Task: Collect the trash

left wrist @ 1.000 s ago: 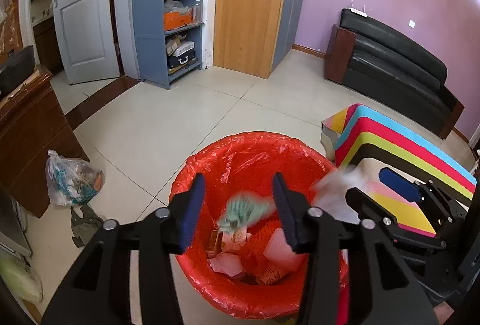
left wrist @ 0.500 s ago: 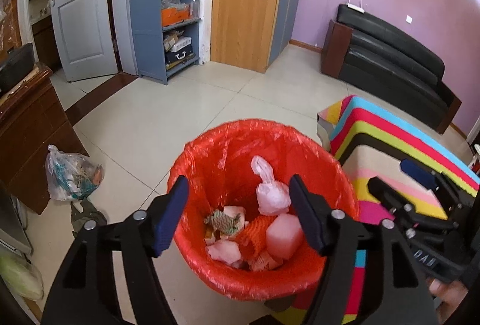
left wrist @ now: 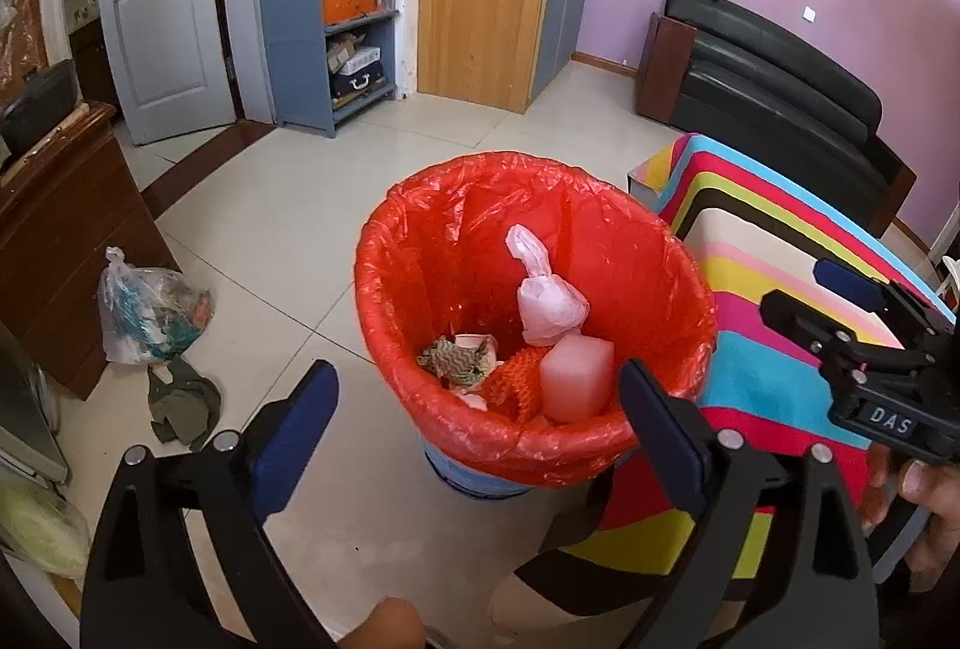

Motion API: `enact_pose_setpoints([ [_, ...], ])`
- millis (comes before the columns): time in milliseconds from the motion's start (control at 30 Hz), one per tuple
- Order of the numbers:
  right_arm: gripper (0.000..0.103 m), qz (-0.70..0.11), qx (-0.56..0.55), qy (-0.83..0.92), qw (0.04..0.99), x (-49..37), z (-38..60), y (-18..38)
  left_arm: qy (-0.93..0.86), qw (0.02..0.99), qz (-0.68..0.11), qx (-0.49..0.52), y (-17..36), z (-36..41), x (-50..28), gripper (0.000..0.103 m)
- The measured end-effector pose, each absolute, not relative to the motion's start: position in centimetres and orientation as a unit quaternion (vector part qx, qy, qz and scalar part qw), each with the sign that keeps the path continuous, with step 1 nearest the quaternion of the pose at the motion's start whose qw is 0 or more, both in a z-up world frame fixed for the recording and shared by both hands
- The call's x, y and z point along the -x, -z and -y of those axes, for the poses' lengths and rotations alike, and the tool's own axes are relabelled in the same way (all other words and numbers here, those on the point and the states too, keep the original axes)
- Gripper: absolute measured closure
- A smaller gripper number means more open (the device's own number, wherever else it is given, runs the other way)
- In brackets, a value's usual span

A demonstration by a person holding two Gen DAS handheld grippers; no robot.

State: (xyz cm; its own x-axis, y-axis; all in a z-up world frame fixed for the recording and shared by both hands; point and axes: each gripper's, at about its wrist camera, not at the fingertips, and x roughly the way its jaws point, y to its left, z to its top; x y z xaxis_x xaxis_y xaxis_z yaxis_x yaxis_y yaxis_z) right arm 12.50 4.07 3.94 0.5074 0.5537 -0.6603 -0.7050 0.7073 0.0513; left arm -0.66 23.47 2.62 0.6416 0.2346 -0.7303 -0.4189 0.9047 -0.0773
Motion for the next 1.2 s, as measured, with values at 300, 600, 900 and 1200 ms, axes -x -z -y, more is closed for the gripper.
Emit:
enact_pose_setpoints([
  [300, 0.018, -0.331, 0.109, -0.368, 0.862, -12.0, -3.4, -4.1, -0.186, 0.898, -0.378, 0.129, -2.9, -24.0, 0.8, 0.008],
  [600, 0.018, -0.332, 0.113, -0.369, 0.861, -12.0, -3.7, -4.1, -0.19, 0.897, -0.382, 0.118, -2.7, -23.5, 0.5, 0.008],
  [900, 0.018, -0.33, 0.119, -0.371, 0.86, -11.9, -3.9, -4.0, -0.182, 0.897, -0.385, 0.116, -2.5, -23.2, 0.2, 0.008],
  [1200, 0.018, -0.331, 0.123, -0.37, 0.859, -11.6, -4.2, -3.9, -0.182, 0.898, -0.384, 0.117, -2.5, -23.0, 0.3, 0.008],
])
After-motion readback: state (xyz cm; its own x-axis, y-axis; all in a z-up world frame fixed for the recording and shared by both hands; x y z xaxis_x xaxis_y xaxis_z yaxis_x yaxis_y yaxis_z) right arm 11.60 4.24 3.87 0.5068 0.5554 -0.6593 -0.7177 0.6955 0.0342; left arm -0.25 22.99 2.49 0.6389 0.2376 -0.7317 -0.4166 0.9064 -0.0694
